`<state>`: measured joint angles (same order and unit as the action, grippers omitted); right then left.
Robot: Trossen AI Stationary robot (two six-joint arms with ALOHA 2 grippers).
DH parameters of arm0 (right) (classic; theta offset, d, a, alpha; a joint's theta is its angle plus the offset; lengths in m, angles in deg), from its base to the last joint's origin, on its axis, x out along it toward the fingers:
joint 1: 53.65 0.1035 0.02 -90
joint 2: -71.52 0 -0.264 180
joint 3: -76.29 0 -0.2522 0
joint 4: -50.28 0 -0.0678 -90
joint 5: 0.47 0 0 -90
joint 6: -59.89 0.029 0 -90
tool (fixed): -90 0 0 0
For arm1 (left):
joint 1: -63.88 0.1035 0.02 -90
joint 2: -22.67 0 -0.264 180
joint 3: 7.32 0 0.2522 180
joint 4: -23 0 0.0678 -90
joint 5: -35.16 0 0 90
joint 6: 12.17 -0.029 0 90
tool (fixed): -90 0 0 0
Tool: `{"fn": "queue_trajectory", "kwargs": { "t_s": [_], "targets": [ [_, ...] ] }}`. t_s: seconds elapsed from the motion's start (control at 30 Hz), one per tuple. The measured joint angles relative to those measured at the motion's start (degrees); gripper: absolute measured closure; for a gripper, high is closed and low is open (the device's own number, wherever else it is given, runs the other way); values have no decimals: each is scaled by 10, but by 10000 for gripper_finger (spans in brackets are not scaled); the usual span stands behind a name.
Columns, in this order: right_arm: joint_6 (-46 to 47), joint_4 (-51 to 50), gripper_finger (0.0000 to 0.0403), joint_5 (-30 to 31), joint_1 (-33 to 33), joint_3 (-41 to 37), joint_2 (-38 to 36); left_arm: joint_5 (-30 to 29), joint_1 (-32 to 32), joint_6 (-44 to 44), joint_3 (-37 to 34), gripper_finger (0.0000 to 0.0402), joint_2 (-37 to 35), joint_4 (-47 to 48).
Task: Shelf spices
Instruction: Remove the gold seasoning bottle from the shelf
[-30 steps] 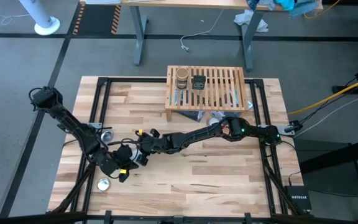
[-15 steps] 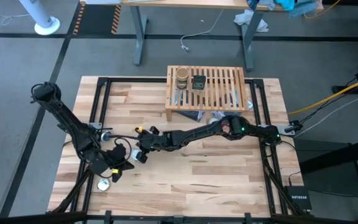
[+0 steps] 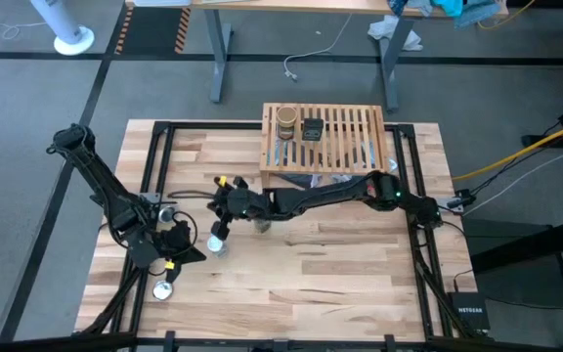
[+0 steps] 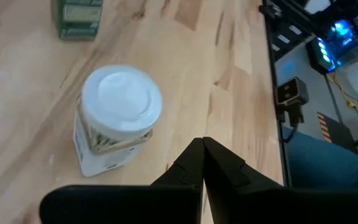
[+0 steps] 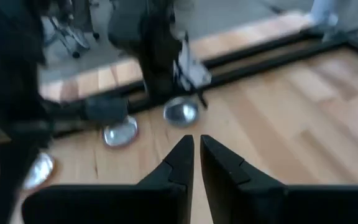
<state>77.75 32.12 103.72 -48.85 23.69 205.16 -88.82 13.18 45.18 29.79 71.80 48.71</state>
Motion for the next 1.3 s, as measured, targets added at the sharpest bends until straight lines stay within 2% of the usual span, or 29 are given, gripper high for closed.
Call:
{"fn": "queue_trajectory", "kwargs": {
  "t_s": [0.17, 0.27, 0.5, 0.63, 0.73, 0.9, 1.1, 1.3],
  "targets": [
    [-46, -30, 368, 6, 0, 0, -60, -9, 9, -82, 0, 401, -43, -1],
    [-70, -75, 368, 34, 0, 0, -105, -30, 24, -143, 0, 401, -73, -1],
    [-93, -183, 368, 99, 5, 0, -206, -59, 89, -285, 0, 402, -135, -14],
    [-87, -215, 368, 98, 12, 0, -241, -52, 128, -369, 0, 394, -139, -37],
    [-90, -232, 368, 70, 13, 0, -251, -49, 159, -410, 0, 366, -139, -69],
    [-93, -252, 352, 5, 8, 0, -258, -50, 225, -474, 0, 291, -139, -129],
    [-92, -315, 288, -8, -8, 0, -259, -50, 309, -544, 0, 217, -139, -206],
    [-84, -353, 215, -8, -24, 0, -259, -50, 375, -657, 0, 194, -139, -271]
  ]
}}
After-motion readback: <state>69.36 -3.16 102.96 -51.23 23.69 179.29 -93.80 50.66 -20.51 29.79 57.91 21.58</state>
